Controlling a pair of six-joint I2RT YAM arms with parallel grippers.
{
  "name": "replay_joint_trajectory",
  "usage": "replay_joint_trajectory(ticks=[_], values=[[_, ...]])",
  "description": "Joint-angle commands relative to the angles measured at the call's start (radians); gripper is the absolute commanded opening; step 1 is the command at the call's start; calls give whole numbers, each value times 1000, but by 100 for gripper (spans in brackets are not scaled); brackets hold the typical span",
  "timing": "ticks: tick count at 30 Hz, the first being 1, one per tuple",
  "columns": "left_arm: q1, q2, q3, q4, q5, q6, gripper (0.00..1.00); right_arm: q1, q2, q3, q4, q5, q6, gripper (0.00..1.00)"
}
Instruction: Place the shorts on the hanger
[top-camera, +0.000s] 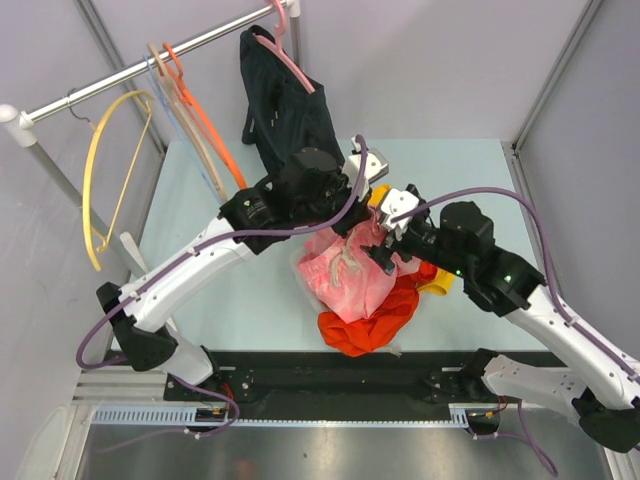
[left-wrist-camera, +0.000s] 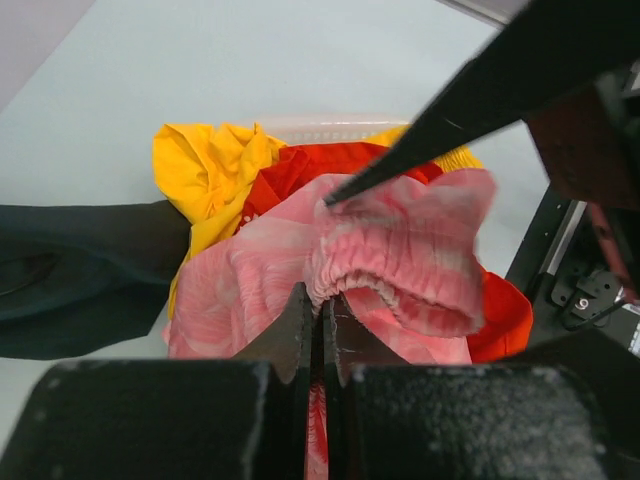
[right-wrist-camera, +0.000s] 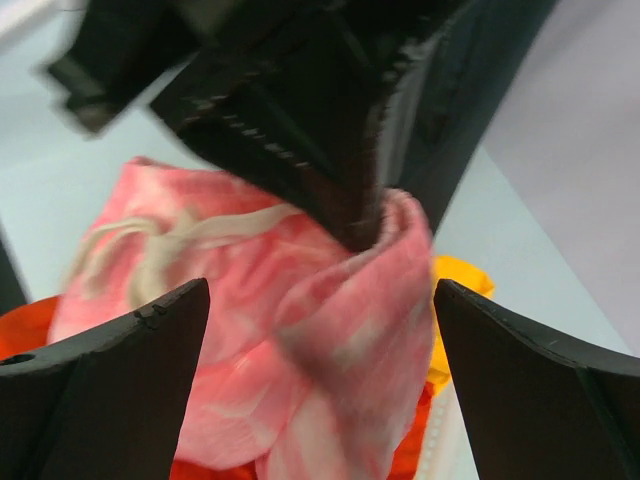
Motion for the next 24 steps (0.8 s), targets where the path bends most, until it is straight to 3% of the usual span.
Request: replay_joint_trajectory(ticks=[1,2,3,6,8,11,12,13,15,16,17,19,24], values=[[1,-27,35,5,31,-43,0,27,24,-25,183,226,-43,97],[1,-30,30,5,36,-40,1,30,25,-31,223,275,-45,94],[1,-41,16,6,39,-41,0,28,24,-36,242,298,-48,84],[4,-64,-28,14,44,-29,0,28,12,-36,294,376,-79,65],[11,-90,-48,20,65,-18,0,25,-2,-36,299,408,-108,63],[21,-105,-68,20,102,9,0,-11,-36,-36,262,346,-122,31],[24,-108,-71,17,107,23,1,-24,-47,-36,254,323,-123,7],[27,-121,-73,14,125,38,10,-33,-65,-36,243,300,-126,0],[34,-150,-100,23,116,81,32,-48,-82,-36,234,294,-152,0],[38,-171,-126,35,114,92,69,-50,-96,-36,236,303,-155,0],[43,-234,-160,57,120,127,82,-53,-125,-34,237,313,-157,0],[46,-295,-263,89,129,181,99,-56,-165,-31,242,310,-166,0],[46,-429,-437,28,185,336,100,-67,-303,-25,179,173,-183,0]])
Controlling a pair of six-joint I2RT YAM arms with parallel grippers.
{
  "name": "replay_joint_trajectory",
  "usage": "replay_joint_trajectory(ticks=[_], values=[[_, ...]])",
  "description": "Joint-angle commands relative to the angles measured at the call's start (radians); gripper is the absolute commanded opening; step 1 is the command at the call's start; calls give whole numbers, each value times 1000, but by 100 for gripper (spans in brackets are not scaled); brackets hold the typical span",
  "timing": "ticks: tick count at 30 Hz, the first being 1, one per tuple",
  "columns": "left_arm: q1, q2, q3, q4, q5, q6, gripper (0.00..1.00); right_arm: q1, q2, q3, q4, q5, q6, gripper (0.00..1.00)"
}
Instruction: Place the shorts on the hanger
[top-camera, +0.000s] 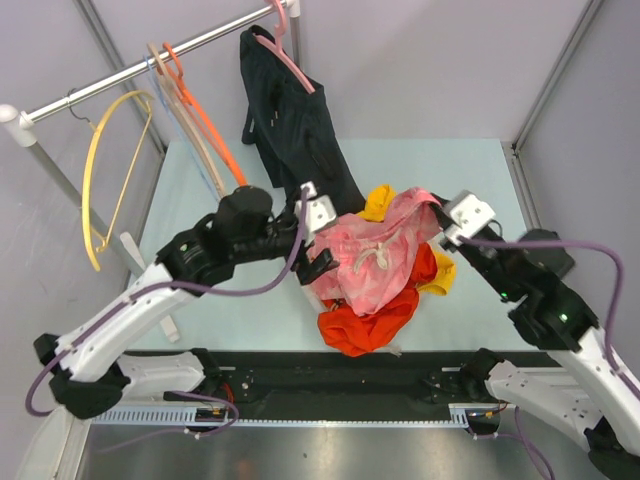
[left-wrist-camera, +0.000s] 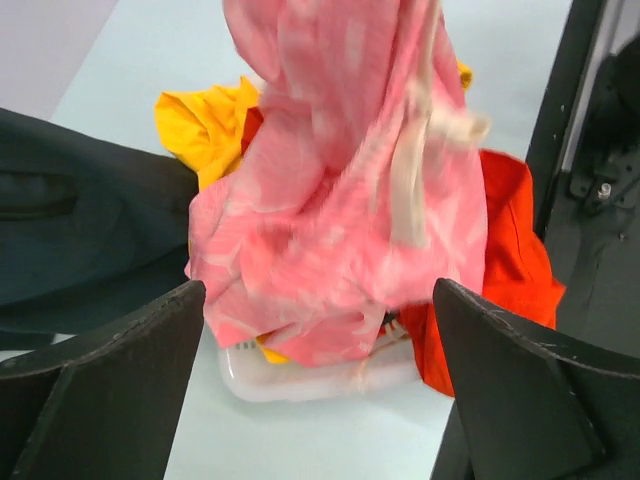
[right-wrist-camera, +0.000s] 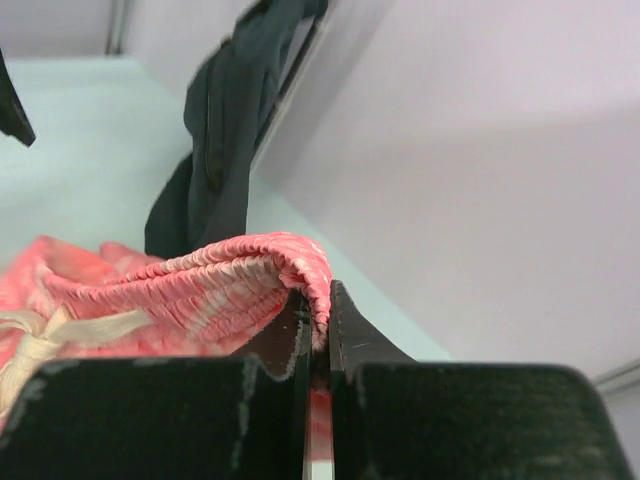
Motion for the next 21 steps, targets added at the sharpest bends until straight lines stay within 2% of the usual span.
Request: replay_joint_trajectory(ticks=[1,6,10,13,14,17,21], values=[[3,-90,-103,-14,84,151,100,-14,-119,23,-54,-156,-49,0],[5,-68,-161,3,113,179,100,-16,-176,23,-211,-250,-116,0],[6,-21,-181,-3,246,127,100,-16,-240,23,-387,-359,-236,0],[6,1,-212,-9,357,93,100,-16,-262,23,-463,-356,-280,0],[5,11,-222,-15,436,88,100,-16,-269,23,-469,-350,-282,0],[2,19,-270,5,529,80,100,-16,-283,23,-481,-344,-293,0],[-20,37,-311,37,529,70,100,-16,-286,23,-492,-333,-290,0]])
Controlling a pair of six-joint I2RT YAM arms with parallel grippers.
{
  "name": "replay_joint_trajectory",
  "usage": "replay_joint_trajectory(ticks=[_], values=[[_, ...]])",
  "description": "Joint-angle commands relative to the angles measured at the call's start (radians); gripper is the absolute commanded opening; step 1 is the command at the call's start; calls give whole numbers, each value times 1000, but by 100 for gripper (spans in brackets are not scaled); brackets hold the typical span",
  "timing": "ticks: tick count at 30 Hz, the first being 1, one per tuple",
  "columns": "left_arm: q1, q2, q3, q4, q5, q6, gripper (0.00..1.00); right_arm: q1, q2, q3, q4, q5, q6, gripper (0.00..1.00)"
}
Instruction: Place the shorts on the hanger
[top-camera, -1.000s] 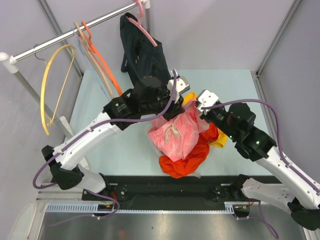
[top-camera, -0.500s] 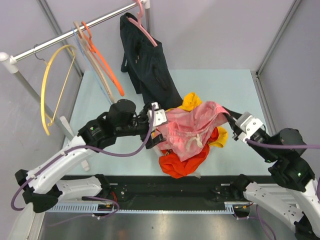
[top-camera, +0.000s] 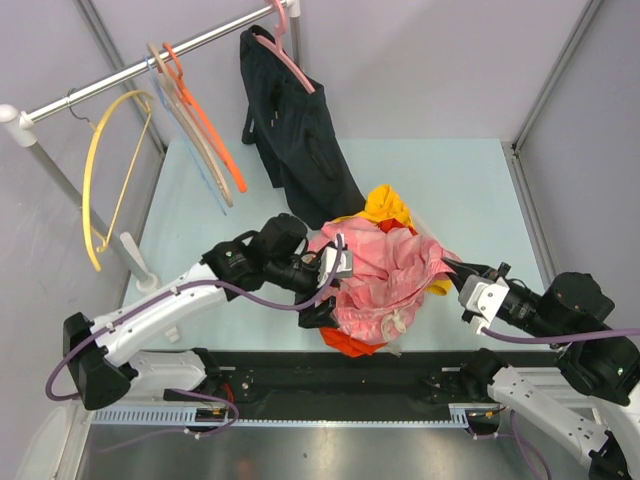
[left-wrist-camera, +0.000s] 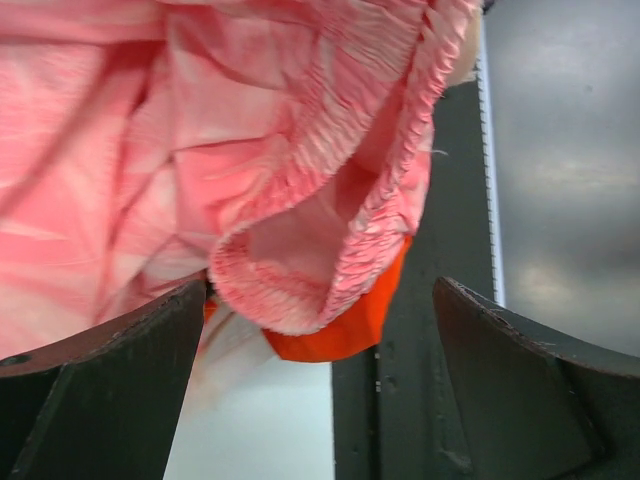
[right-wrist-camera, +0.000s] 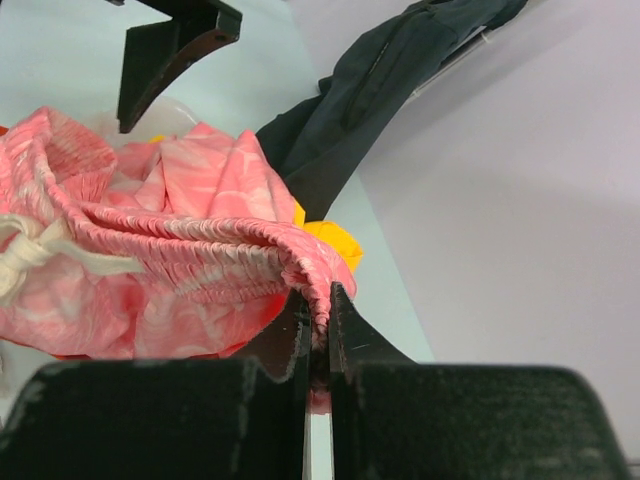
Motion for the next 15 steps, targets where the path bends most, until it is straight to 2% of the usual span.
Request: replay_joint_trajectory(ticks=[1,6,8,9,11,12,14,15], values=[[-20,20,-31,56,113,-39,100,-4,-13,21,-19,-1,-23,0],[-43,52,-94,148,29,-113,100,-4,-18,19,-18,15,-17,0],[-43,54,-104,177,10,-151,92,-4,-19,19,-24,25,-8,0],[-43,54,-98,175,4,-168,78,-4,-18,19,-27,36,0,0],[-43,51,-65,157,-7,-202,60,-5,-18,18,-27,53,41,0],[-41,35,-49,140,-30,-194,42,-5,-13,16,-15,83,56,0],[-25,20,29,79,-60,-162,19,-5,-10,15,15,133,114,0],[-14,15,62,56,-86,-142,0,-7,-5,15,56,185,131,0]])
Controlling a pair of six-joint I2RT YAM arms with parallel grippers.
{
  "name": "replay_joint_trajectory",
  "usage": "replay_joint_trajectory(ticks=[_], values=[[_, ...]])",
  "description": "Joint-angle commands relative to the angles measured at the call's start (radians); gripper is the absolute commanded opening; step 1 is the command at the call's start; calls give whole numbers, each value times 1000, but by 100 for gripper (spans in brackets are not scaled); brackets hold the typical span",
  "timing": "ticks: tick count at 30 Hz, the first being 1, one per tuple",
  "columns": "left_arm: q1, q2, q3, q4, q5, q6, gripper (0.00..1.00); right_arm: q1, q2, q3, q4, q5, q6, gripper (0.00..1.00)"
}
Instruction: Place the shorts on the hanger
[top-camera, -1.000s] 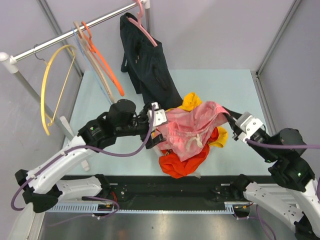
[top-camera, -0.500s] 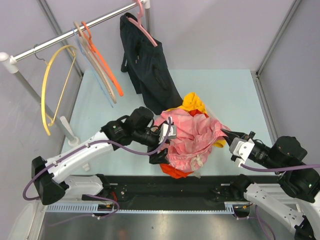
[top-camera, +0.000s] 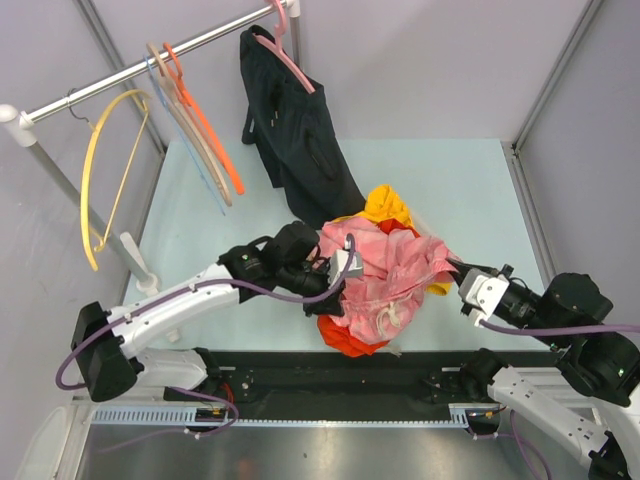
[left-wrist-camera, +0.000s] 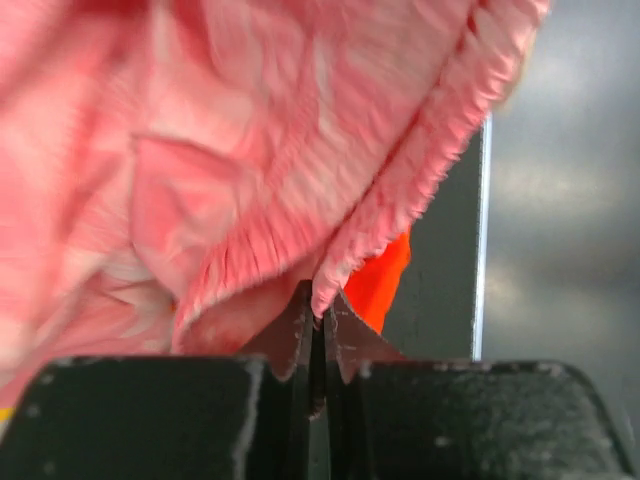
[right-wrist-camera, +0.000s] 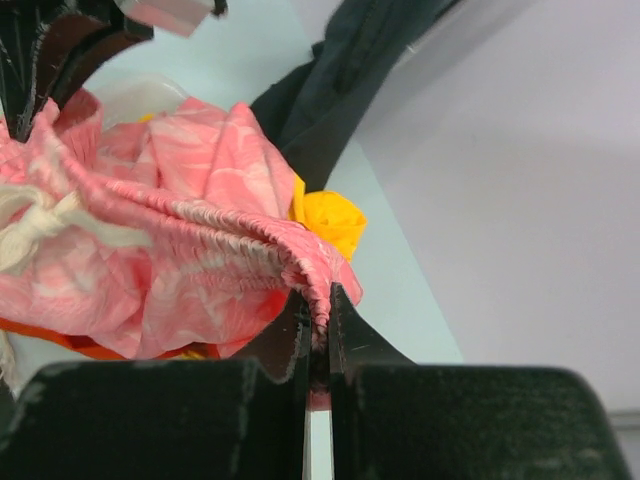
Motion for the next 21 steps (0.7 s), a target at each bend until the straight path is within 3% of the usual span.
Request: replay_joint_trajectory(ticks=[1,6,12,16,21], values=[[36,-54,176,-73,-92,22,0,-9,6,15,123,159,112,0],[94,-72,429,-160,-201,99,0,-16,53,16,386,338,144,0],[94,-89,702,-104,-479,154,0,-14,175,85,738,422,116,0],[93,-95,802,-14,-560,214,0,-13,257,180,845,331,93,0],[90,-85,926,40,-508,317,0,-13,311,284,865,106,40,0]])
